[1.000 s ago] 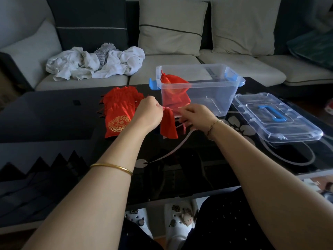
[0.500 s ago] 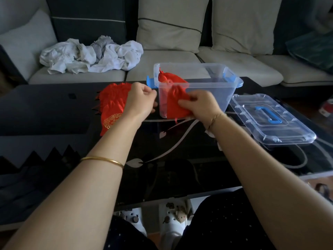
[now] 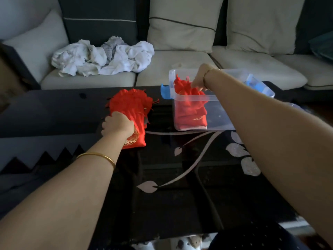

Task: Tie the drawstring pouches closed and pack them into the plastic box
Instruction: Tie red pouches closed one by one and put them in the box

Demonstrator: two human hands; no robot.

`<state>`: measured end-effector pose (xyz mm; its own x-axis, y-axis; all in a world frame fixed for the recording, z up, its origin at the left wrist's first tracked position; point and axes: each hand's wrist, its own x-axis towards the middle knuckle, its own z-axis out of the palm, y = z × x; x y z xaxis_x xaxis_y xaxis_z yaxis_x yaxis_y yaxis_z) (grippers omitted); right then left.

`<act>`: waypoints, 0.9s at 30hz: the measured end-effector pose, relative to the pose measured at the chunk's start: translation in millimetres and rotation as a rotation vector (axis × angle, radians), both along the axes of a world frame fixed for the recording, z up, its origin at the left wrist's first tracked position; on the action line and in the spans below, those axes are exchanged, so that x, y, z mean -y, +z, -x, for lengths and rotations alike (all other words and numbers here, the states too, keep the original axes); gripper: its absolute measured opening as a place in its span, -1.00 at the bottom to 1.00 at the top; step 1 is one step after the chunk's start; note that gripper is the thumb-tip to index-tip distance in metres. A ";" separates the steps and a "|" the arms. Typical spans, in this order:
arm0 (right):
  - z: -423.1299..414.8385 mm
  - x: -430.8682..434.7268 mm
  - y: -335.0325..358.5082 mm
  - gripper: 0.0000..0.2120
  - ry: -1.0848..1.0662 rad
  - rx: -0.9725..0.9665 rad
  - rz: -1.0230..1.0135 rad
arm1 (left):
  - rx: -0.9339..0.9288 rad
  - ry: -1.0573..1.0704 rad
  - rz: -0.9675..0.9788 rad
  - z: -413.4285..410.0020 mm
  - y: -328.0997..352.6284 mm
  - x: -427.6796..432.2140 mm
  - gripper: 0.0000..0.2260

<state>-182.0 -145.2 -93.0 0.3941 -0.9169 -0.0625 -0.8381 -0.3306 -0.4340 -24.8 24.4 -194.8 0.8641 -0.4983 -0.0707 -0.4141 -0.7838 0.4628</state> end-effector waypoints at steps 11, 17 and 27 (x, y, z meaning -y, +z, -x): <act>3.7 -71.6 -10.3 -0.75 0.071 0.389 0.331 | 0.008 0.117 0.045 -4.6 -27.4 -14.4 -0.47; -6.3 -116.5 -47.8 -0.80 0.268 0.402 0.064 | 0.035 0.053 0.334 -11.6 -29.3 -16.1 -0.79; 44.3 -121.8 -84.9 -0.66 0.029 0.820 -0.695 | -0.693 -0.468 0.565 48.8 0.2 -48.3 -0.88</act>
<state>-226.3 -23.4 -178.0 0.5739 -0.7720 -0.2734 -0.2016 0.1904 -0.9608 -73.6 72.7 -194.6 0.4307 -0.8929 -0.1315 -0.1229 -0.2024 0.9716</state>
